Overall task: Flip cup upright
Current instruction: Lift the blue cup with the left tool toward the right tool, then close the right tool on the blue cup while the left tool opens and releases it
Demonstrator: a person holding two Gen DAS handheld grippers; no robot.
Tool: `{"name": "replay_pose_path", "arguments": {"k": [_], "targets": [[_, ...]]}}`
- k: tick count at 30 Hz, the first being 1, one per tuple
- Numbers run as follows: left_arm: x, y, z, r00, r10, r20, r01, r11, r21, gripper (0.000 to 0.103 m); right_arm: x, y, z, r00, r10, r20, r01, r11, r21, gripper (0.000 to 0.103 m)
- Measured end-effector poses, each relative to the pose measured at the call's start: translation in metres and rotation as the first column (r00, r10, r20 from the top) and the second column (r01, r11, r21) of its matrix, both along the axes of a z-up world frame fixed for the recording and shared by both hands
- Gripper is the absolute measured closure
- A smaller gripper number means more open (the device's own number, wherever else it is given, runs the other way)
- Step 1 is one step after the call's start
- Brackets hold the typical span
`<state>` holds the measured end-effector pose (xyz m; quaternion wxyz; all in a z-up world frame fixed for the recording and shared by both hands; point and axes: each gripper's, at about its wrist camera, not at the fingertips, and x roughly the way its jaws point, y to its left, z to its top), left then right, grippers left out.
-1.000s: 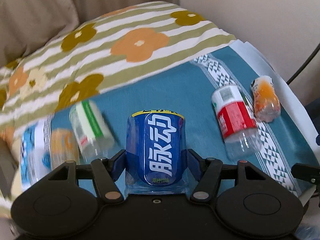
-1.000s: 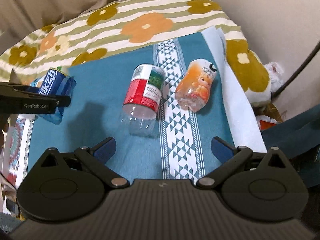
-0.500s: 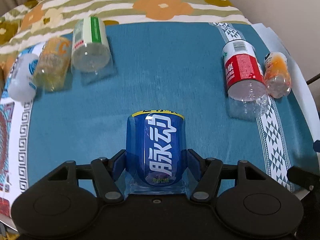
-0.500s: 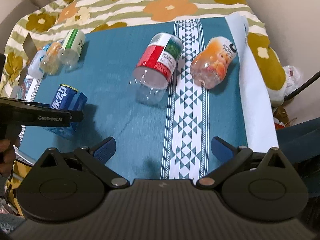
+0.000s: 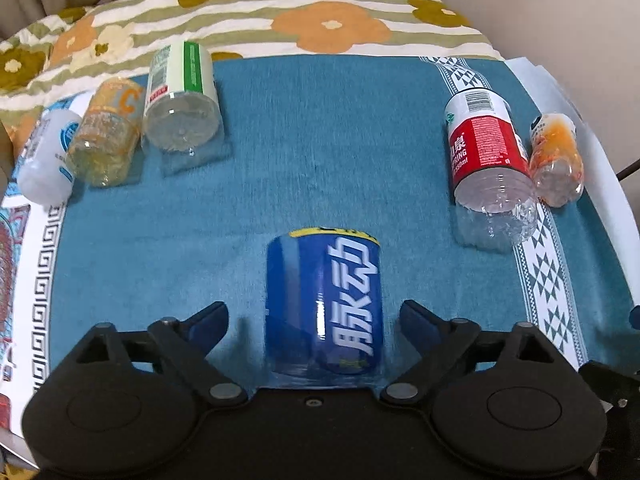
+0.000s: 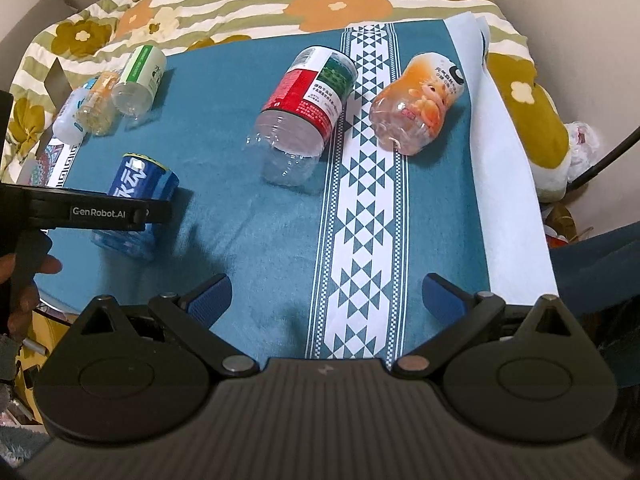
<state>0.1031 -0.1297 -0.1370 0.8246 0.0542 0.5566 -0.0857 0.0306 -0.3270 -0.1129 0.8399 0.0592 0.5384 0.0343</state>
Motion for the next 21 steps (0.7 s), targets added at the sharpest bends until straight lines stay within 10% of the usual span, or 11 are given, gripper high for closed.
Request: {"name": "replay_pose_path", "arguments": {"k": [21], "targets": [[-0.057, 0.058, 0.079, 0.984, 0.101, 0.144, -0.094, 0.994, -0.054, 0.0, 0.041, 0.044, 0.047, 0.994, 0.108, 0.023, -0.11, 0.989, 0.098, 0.0]]}}
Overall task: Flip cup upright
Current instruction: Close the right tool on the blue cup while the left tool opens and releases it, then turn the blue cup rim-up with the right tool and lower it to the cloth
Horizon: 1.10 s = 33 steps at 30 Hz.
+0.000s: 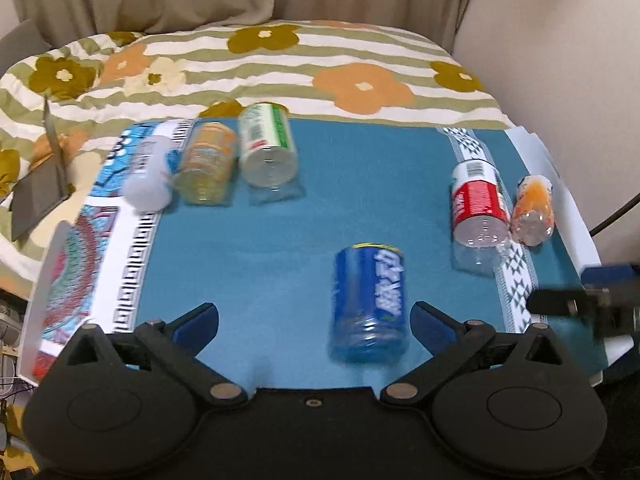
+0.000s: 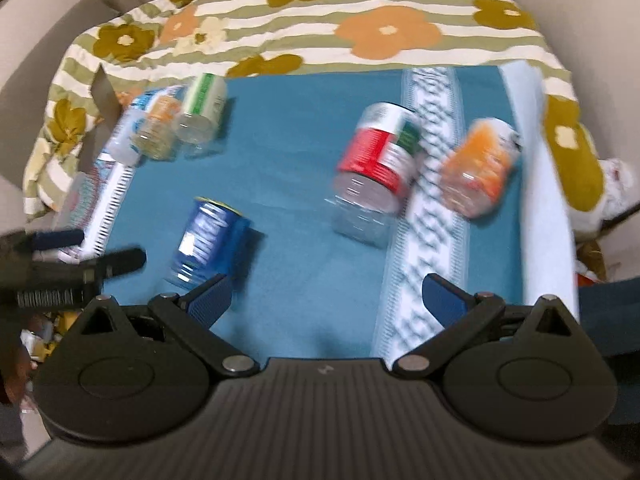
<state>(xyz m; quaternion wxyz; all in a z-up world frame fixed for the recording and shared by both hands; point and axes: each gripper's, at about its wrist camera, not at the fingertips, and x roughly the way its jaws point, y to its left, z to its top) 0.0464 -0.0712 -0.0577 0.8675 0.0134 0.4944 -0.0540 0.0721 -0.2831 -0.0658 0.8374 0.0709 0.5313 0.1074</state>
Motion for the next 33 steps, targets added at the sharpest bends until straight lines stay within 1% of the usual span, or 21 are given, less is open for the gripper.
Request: {"name": "replay_pose_path", "arguments": {"k": [3, 5, 8, 10, 13, 16, 19, 21, 24, 27, 33], "targets": [[-0.004, 0.025, 0.0, 1.0, 0.009, 0.001, -0.009, 1.0, -0.018, 0.0, 0.023, 0.022, -0.001, 0.999, 0.011, -0.044, -0.01, 0.999, 0.034, 0.0], [-0.004, 0.041, -0.002, 1.0, 0.016, -0.01, -0.016, 0.999, -0.03, 0.0, 0.04, 0.036, -0.006, 0.996, -0.001, -0.09, 0.005, 0.999, 0.049, 0.0], [-0.003, 0.064, -0.007, 0.999, 0.011, -0.03, -0.012, 0.999, -0.049, 0.0, 0.067, 0.056, -0.025, 0.984, -0.029, -0.178, 0.048, 0.994, 0.099, 0.0], [-0.001, 0.08, -0.015, 0.998, 0.005, -0.061, -0.009, 0.998, -0.069, 0.0, 0.083, 0.065, -0.04, 0.97, -0.054, -0.238, 0.085, 0.989, 0.123, 0.0], [0.001, 0.099, -0.026, 0.995, 0.008, -0.101, -0.018, 0.995, -0.099, 0.0, 0.098, 0.076, -0.059, 0.95, -0.087, -0.3, 0.134, 0.981, 0.139, 0.0], [0.002, 0.114, -0.033, 0.994, 0.001, -0.113, -0.012, 0.994, -0.105, 0.0, 0.108, 0.085, -0.074, 0.934, -0.109, -0.34, 0.163, 0.977, 0.136, 0.01], [0.006, 0.126, -0.035, 0.994, -0.006, -0.105, -0.007, 0.993, -0.116, 0.0, 0.11, 0.09, -0.081, 0.926, -0.13, -0.353, 0.183, 0.976, 0.12, 0.016], [0.009, 0.133, -0.036, 0.995, -0.013, -0.101, 0.0, 0.992, -0.124, 0.0, 0.11, 0.092, -0.083, 0.924, -0.14, -0.356, 0.19, 0.976, 0.108, 0.018], [0.016, 0.137, -0.035, 0.995, -0.023, -0.096, 0.011, 0.993, -0.118, 0.0, 0.111, 0.093, -0.087, 0.92, -0.154, -0.361, 0.199, 0.976, 0.091, 0.023], [0.02, 0.139, -0.035, 0.995, -0.029, -0.091, 0.019, 0.994, -0.111, 0.0, 0.111, 0.093, -0.087, 0.921, -0.152, -0.359, 0.197, 0.976, 0.09, 0.024], [0.021, 0.14, -0.034, 0.995, -0.028, -0.093, 0.016, 0.992, -0.122, 0.0, 0.106, 0.095, -0.081, 0.938, -0.137, -0.319, 0.17, 0.982, 0.078, 0.025]]}}
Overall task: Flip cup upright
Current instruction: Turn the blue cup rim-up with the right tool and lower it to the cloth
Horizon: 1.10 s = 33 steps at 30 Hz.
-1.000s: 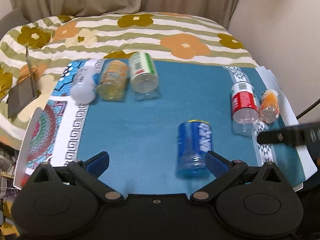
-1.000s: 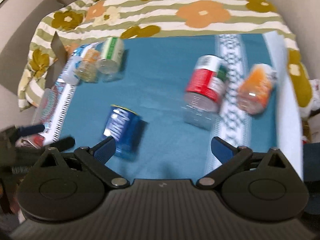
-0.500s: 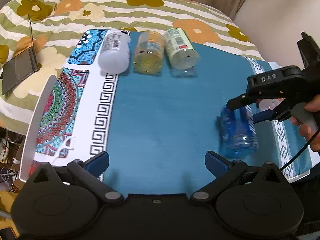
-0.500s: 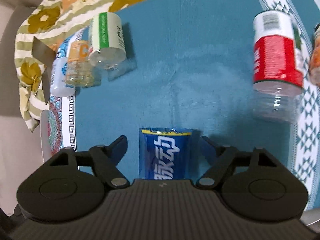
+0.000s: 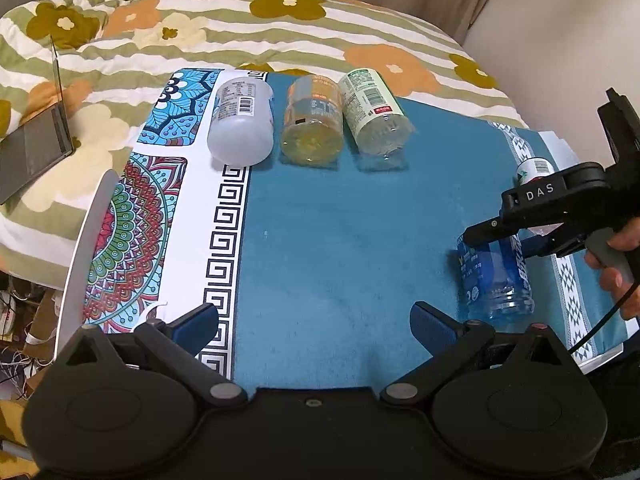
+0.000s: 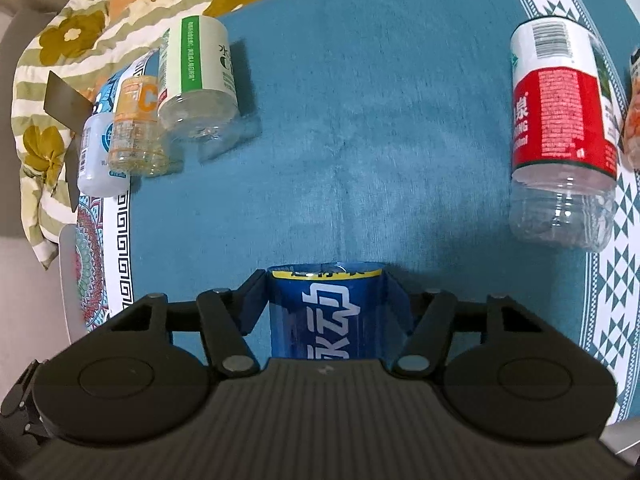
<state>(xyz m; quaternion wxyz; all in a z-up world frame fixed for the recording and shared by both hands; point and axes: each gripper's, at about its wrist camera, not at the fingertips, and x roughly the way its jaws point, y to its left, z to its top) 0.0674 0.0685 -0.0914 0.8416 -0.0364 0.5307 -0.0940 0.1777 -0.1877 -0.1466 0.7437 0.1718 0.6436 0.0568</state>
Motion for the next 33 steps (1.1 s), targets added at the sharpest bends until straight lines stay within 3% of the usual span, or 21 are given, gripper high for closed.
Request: {"name": "replay_pose_path", "arguments": {"k": [5, 8, 10, 13, 15, 23, 25, 27, 30, 33], "targets": [[-0.001, -0.003, 0.008, 1.0, -0.006, 0.015, 0.006, 1.0, -0.002, 0.0, -0.015, 0.002, 0.023, 0.994, 0.005, 0.107, -0.003, 1.0, -0.021, 0.026], [-0.002, -0.005, 0.015, 0.999, -0.012, 0.036, 0.012, 1.0, 0.001, 0.0, -0.032, -0.001, 0.047, 0.968, -0.021, 0.25, 0.027, 0.999, -0.02, 0.026], [-0.003, -0.006, 0.017, 0.999, -0.015, 0.047, 0.015, 1.0, 0.0, 0.0, -0.05, 0.0, 0.06, 0.912, -0.049, 0.408, 0.075, 0.996, -0.048, 0.026], [-0.002, -0.008, 0.014, 0.999, -0.016, 0.042, 0.016, 1.0, -0.003, 0.0, -0.076, 0.007, 0.057, 0.787, -0.108, 0.608, 0.184, 0.981, -0.064, 0.025], [-0.003, -0.009, 0.01, 0.999, -0.018, 0.034, 0.018, 1.0, -0.002, 0.0, -0.086, 0.014, 0.046, 0.708, -0.124, 0.695, 0.236, 0.969, -0.068, 0.025], [-0.016, -0.01, -0.011, 0.997, -0.073, -0.003, 0.073, 0.994, 0.076, 0.0, -0.09, 0.043, -0.001, 0.546, -0.148, 0.825, 0.394, 0.914, -0.096, 0.025], [-0.018, -0.007, -0.016, 0.997, -0.079, -0.013, 0.08, 0.993, 0.089, 0.0, -0.089, 0.047, -0.007, 0.528, -0.142, 0.838, 0.413, 0.905, -0.107, 0.025], [-0.018, -0.005, -0.02, 0.997, -0.079, -0.018, 0.081, 0.992, 0.097, 0.0, -0.085, 0.051, -0.014, 0.54, -0.136, 0.83, 0.415, 0.901, -0.123, 0.025], [-0.017, -0.004, -0.025, 0.996, -0.085, -0.021, 0.087, 0.991, 0.105, 0.0, -0.09, 0.052, -0.02, 0.525, -0.13, 0.841, 0.417, 0.901, -0.122, 0.024], [-0.017, -0.007, -0.025, 0.995, -0.097, -0.022, 0.099, 0.989, 0.107, 0.0, -0.095, 0.052, -0.017, 0.546, -0.12, 0.829, 0.401, 0.906, -0.133, 0.024]]}}
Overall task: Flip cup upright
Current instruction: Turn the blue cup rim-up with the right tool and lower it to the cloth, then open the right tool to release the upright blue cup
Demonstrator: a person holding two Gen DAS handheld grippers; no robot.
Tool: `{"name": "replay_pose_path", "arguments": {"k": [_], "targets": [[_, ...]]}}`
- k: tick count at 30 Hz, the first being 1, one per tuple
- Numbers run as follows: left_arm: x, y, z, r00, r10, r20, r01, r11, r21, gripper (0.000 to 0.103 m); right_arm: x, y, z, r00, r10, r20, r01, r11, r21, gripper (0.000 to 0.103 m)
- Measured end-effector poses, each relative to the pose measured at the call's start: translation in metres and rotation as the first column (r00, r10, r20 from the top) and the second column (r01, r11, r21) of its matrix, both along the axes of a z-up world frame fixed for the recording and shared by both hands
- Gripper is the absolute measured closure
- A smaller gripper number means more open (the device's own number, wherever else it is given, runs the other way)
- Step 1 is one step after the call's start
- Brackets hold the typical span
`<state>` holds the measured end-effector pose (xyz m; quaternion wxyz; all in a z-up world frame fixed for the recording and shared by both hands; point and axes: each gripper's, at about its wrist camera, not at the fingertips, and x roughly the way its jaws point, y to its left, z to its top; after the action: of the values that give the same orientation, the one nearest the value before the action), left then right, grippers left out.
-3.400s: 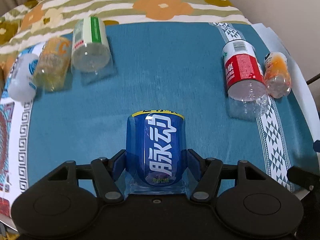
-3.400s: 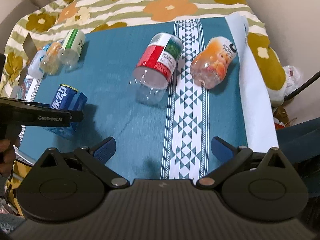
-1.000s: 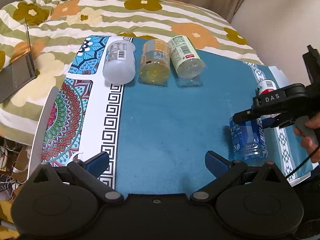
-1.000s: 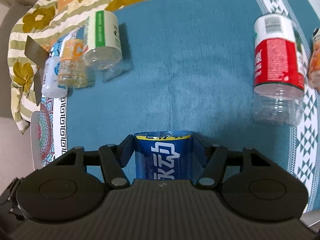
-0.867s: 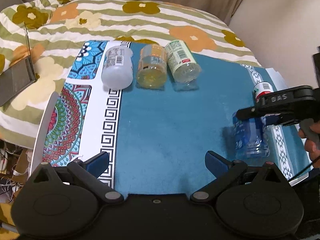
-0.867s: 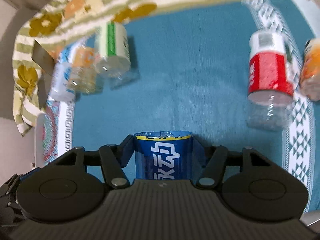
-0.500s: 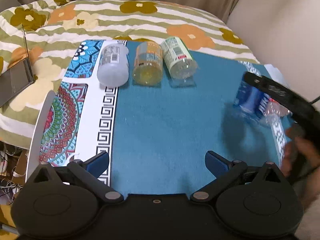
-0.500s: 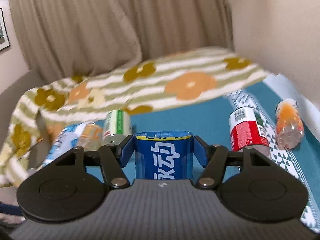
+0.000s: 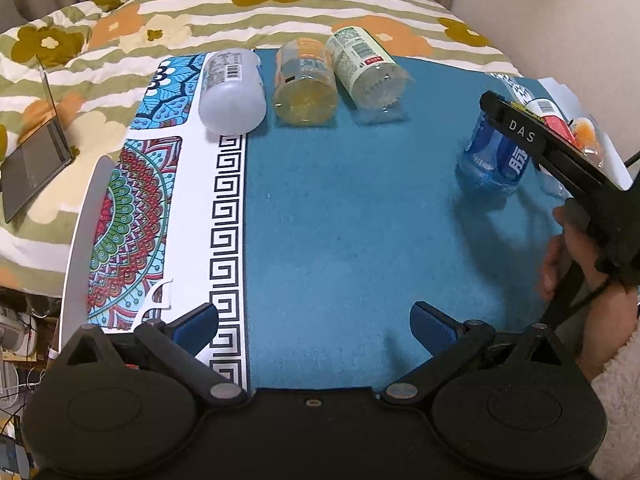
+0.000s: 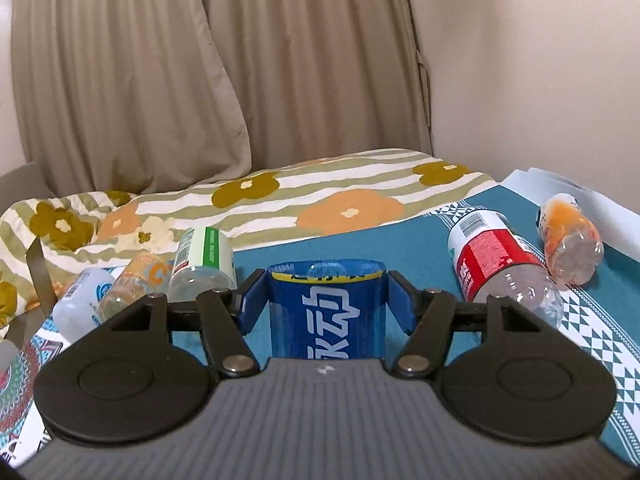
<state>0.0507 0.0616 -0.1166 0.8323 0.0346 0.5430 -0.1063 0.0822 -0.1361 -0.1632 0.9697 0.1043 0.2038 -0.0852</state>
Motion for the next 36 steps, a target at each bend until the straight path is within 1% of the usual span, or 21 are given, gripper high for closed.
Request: {"name": "replay_pose_path", "arguments": {"k": [4, 8, 13, 16, 19, 20, 22, 24, 26, 31, 36], "targets": [[0.0, -0.005, 0.002, 1.0, -0.019, 0.004, 0.02, 1.0, -0.001, 0.0, -0.003, 0.0, 0.01, 0.995, 0.056, -0.078, -0.057, 0.998, -0.021, 0.024], [0.0, -0.007, 0.003, 1.0, -0.025, 0.006, 0.025, 1.0, -0.013, 0.0, -0.007, 0.0, 0.015, 0.985, 0.091, -0.149, -0.093, 0.996, -0.009, 0.024], [0.001, -0.008, 0.005, 1.0, -0.018, 0.007, 0.018, 0.999, -0.029, 0.0, -0.009, 0.005, 0.017, 0.975, 0.118, -0.19, -0.126, 0.992, -0.032, 0.024], [0.0, -0.007, 0.004, 1.0, -0.01, 0.006, 0.01, 0.999, -0.034, 0.0, -0.01, 0.007, 0.017, 0.972, 0.128, -0.198, -0.139, 0.989, -0.043, 0.024], [-0.001, -0.006, 0.004, 1.0, 0.005, 0.004, -0.005, 0.999, -0.044, 0.0, -0.01, 0.006, 0.018, 0.971, 0.129, -0.203, -0.139, 0.99, -0.035, 0.023], [-0.002, -0.006, 0.004, 1.0, 0.01, 0.005, -0.01, 0.999, -0.045, 0.0, -0.009, 0.005, 0.018, 0.969, 0.13, -0.212, -0.139, 0.99, -0.031, 0.022], [-0.004, -0.007, 0.007, 1.0, 0.019, 0.01, -0.018, 0.999, -0.045, 0.0, -0.008, 0.003, 0.018, 0.965, 0.132, -0.227, -0.139, 0.99, -0.016, 0.005], [-0.006, -0.007, 0.01, 0.999, 0.027, 0.02, -0.026, 0.999, -0.045, 0.0, -0.01, 0.0, 0.021, 0.967, 0.133, -0.219, -0.134, 0.991, 0.011, 0.001], [-0.008, -0.008, 0.014, 0.999, 0.035, 0.032, -0.033, 0.999, -0.043, 0.0, -0.011, -0.004, 0.025, 0.964, 0.142, -0.226, -0.139, 0.99, 0.03, 0.0], [-0.013, -0.015, 0.032, 0.996, 0.048, 0.08, -0.045, 0.998, -0.041, 0.0, -0.016, -0.017, 0.041, 0.944, 0.179, -0.276, -0.171, 0.984, 0.053, 0.0], [-0.019, -0.027, 0.058, 0.986, 0.061, 0.155, -0.054, 0.997, -0.047, 0.0, -0.031, -0.035, 0.075, 0.93, 0.208, -0.302, -0.203, 0.978, 0.049, 0.0]]}}
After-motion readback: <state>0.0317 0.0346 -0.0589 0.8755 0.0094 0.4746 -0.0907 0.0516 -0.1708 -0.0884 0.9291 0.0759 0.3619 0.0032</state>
